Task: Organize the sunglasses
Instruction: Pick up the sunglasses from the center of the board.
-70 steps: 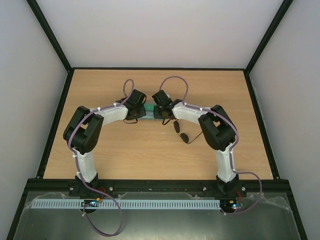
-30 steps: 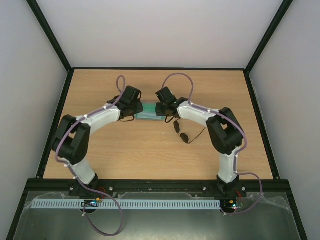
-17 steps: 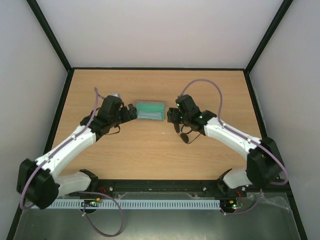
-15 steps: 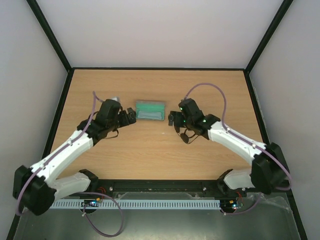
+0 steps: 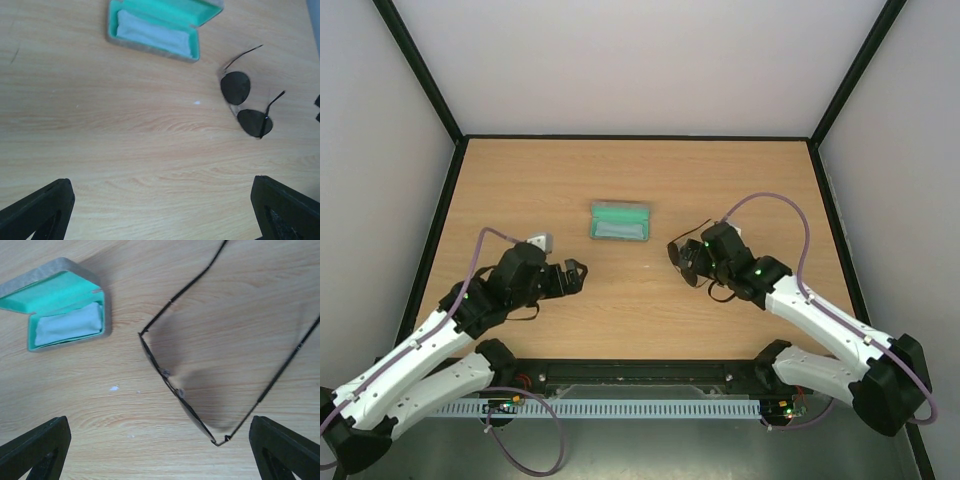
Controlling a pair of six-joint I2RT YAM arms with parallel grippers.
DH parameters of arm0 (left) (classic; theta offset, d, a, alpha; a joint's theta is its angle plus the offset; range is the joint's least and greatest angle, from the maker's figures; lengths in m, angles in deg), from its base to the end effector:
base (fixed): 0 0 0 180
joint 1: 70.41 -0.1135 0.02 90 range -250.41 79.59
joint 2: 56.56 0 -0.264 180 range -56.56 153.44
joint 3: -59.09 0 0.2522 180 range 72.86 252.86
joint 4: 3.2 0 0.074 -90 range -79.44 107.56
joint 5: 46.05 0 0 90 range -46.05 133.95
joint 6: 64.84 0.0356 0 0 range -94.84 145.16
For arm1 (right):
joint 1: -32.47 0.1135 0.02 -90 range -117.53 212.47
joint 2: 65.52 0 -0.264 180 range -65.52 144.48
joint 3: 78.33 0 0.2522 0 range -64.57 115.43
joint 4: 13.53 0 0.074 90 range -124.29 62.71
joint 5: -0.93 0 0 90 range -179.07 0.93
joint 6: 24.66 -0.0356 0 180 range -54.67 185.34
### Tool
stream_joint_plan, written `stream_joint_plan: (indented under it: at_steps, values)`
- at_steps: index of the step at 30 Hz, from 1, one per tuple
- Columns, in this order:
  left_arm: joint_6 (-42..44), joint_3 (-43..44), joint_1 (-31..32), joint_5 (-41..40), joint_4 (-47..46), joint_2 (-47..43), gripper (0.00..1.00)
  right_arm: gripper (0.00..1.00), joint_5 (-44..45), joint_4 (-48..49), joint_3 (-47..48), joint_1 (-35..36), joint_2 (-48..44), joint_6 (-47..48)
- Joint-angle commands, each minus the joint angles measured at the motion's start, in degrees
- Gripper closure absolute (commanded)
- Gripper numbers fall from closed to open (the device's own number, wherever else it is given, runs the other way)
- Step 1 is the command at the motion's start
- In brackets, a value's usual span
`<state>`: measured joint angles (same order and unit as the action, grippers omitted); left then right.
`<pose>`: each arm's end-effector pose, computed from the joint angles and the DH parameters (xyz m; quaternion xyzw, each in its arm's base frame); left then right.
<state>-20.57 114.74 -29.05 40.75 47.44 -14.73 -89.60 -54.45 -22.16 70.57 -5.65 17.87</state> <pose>0.1183 -0.1015 0.2842 -0.0466 0.8928 -0.2901 0.3415 0.1707 0.1343 0.2486 0.0736 0.9197 0.2651 0.2802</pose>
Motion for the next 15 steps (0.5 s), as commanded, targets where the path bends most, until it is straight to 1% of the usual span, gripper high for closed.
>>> stream_joint_plan:
  at_steps: [1, 4, 6, 8, 10, 12, 15]
  values:
    - [-1.90, -3.63, 0.30, 1.46, 4.27, -3.31, 0.00, 0.01, 4.54, -1.90, -2.28, -0.32, -1.48, -5.89]
    - [-1.93, -5.01, 0.30, 1.41, 4.03, -5.60, 0.01, 0.02, 5.50, -1.27, -1.69, -1.91, -0.61, -6.29]
    - [-1.86, -4.79, 0.21, 0.76, 4.12, -4.91, 0.01, 0.02, 2.40, -0.36, -0.82, -5.18, 1.12, -5.65]
    - [-1.89, -3.80, 0.21, 0.89, 3.48, -2.92, 0.00, 0.01, -1.48, -0.22, 0.90, -9.28, 3.45, -4.40]
    - [-1.79, -1.20, 0.12, 1.29, 3.12, -0.10, 0.00, 0.01, -3.39, -1.60, 4.11, -12.69, 5.68, -2.83]
    - [-1.29, 1.45, -0.01, 1.71, 2.89, 3.14, 0.01, 0.01, -3.78, -3.29, 7.17, -14.57, 8.16, -1.69]
    - [-0.68, 4.59, -0.47, 2.78, 2.06, 8.10, 0.00, 0.01, -3.88, -6.42, 11.43, -15.51, 12.89, -0.36]
